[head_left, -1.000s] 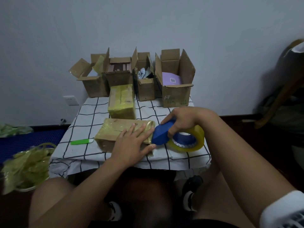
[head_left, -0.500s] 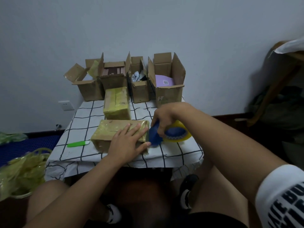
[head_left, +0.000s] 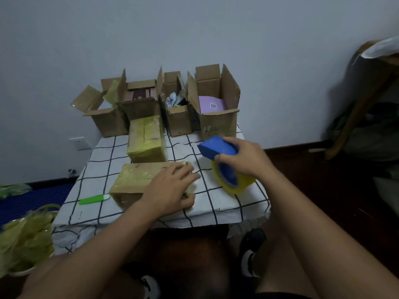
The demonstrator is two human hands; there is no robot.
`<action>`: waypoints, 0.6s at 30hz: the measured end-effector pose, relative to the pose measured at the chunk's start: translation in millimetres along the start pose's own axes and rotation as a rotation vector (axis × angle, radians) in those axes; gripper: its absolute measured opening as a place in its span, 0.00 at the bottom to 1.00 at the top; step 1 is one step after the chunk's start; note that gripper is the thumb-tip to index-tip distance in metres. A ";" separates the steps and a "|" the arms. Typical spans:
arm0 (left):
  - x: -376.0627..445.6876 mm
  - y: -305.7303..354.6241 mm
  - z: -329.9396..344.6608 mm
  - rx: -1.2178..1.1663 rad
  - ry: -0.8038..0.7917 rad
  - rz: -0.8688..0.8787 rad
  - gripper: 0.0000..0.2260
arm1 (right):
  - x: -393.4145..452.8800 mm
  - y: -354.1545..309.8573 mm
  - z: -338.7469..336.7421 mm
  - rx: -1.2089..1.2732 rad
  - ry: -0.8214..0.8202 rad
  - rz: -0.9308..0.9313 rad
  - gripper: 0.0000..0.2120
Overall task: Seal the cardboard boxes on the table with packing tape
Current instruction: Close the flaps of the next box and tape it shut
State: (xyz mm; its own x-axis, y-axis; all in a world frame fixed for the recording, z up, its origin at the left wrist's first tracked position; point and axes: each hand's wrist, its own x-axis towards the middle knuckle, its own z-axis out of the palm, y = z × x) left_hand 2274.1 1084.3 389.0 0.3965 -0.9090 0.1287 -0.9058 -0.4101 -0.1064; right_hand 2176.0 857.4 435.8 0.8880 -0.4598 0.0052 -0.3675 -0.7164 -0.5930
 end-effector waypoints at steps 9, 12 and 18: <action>-3.8 11.0 4.7 -0.035 0.055 -0.088 0.22 | 4.6 -1.6 51.4 0.066 0.174 0.026 0.33; -2.9 24.1 0.2 -0.095 0.026 -0.244 0.19 | 5.2 1.5 53.4 0.065 0.179 0.034 0.33; 9.5 49.8 -0.7 -0.083 -0.026 -0.615 0.32 | 4.8 2.1 52.8 0.084 0.178 0.043 0.33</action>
State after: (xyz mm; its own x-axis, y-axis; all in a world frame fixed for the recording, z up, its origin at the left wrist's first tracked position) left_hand 2232.6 1055.3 385.6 0.8522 -0.5099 0.1176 -0.5184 -0.8533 0.0563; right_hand 2194.0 881.3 392.1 0.8064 -0.5798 0.1164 -0.3729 -0.6513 -0.6608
